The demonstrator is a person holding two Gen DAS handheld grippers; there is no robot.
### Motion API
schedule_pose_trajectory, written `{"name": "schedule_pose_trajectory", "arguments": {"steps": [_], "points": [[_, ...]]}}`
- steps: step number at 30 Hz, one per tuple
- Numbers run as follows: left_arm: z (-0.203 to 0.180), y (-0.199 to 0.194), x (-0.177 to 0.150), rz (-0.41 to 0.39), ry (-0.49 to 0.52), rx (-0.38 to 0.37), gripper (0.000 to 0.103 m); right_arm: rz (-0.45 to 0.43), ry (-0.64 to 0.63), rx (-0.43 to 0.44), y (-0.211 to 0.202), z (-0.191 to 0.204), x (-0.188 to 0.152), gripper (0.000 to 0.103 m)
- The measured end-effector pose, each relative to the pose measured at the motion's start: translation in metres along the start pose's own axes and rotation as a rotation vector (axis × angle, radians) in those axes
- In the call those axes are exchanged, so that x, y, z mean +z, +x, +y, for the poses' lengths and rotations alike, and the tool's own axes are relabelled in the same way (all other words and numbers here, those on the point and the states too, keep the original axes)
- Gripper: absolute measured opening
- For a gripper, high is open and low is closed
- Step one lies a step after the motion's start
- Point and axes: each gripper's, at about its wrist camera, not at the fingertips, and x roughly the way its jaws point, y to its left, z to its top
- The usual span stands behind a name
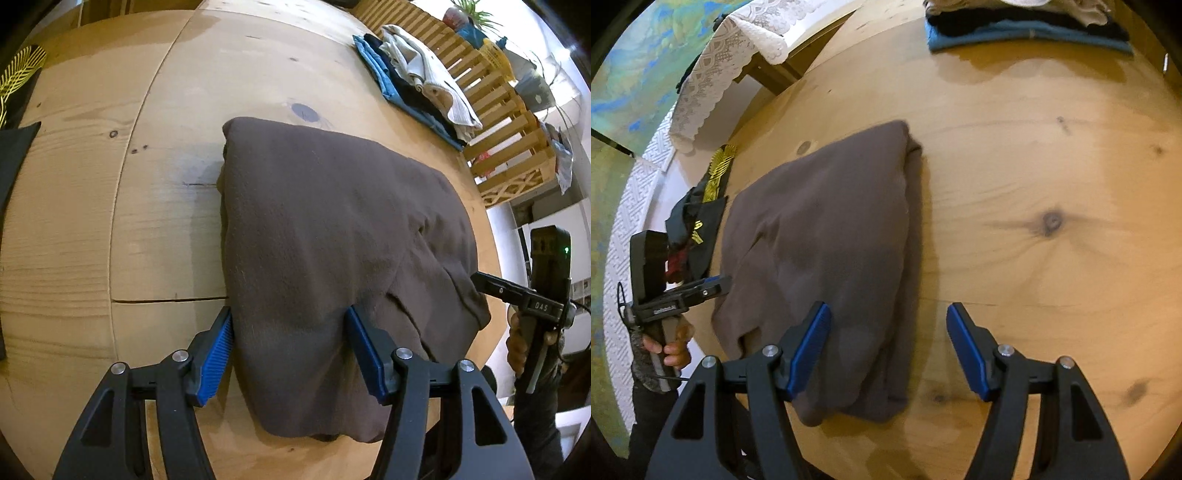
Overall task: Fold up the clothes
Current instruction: 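Grasp the folded brown trousers' edge with the left gripper while the right gripper grasps beside it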
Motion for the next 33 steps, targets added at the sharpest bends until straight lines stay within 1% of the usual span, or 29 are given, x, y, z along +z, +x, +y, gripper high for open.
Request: {"name": "schedule_pose_trajectory", "arguments": {"steps": [2,6,7,8,9,10,14,17,18,22,25,31,33], "points": [[0.002,0.001,0.002,0.000,-0.011,-0.012,0.062,0.005,-0.020,0.008,0.005,0.003,0.000,0.072],[-0.001,0.002,0.001,-0.012,0.028,0.001,0.062,0.009,-0.114,-0.057,0.011,0.020,-0.001,0.074],[-0.002,0.002,0.001,-0.018,0.036,0.002,0.060,0.007,-0.143,-0.067,0.013,0.025,-0.003,0.074],[-0.003,0.001,0.000,-0.024,0.043,0.004,0.059,0.006,-0.174,-0.070,0.016,0.030,-0.005,0.072],[-0.004,0.002,0.000,-0.028,0.050,0.000,0.057,0.005,-0.204,-0.073,0.018,0.034,-0.007,0.067],[-0.004,0.002,-0.001,-0.033,0.056,-0.005,0.054,0.006,-0.222,-0.075,0.020,0.038,-0.008,0.057],[-0.012,0.005,-0.002,-0.055,0.087,-0.004,0.047,0.011,-0.232,-0.057,0.022,0.040,-0.010,0.048],[-0.013,0.004,-0.005,-0.080,0.107,-0.002,0.041,-0.002,-0.238,-0.040,0.023,0.041,-0.012,0.042],[-0.015,0.004,-0.006,-0.091,0.119,0.004,0.040,-0.009,-0.243,-0.041,0.022,0.043,-0.012,0.041],[-0.026,0.001,-0.009,-0.131,0.155,0.035,0.029,-0.043,-0.276,-0.076,0.013,0.051,-0.014,0.032],[-0.034,-0.005,-0.009,-0.148,0.179,0.033,0.024,-0.070,-0.296,-0.097,0.006,0.056,-0.013,0.029],[-0.056,-0.019,-0.009,-0.183,0.245,0.016,0.022,-0.119,-0.305,-0.075,-0.014,0.056,-0.004,0.027],[-0.063,-0.022,-0.009,-0.191,0.271,0.010,0.022,-0.128,-0.306,-0.085,-0.017,0.052,-0.004,0.027]]}}
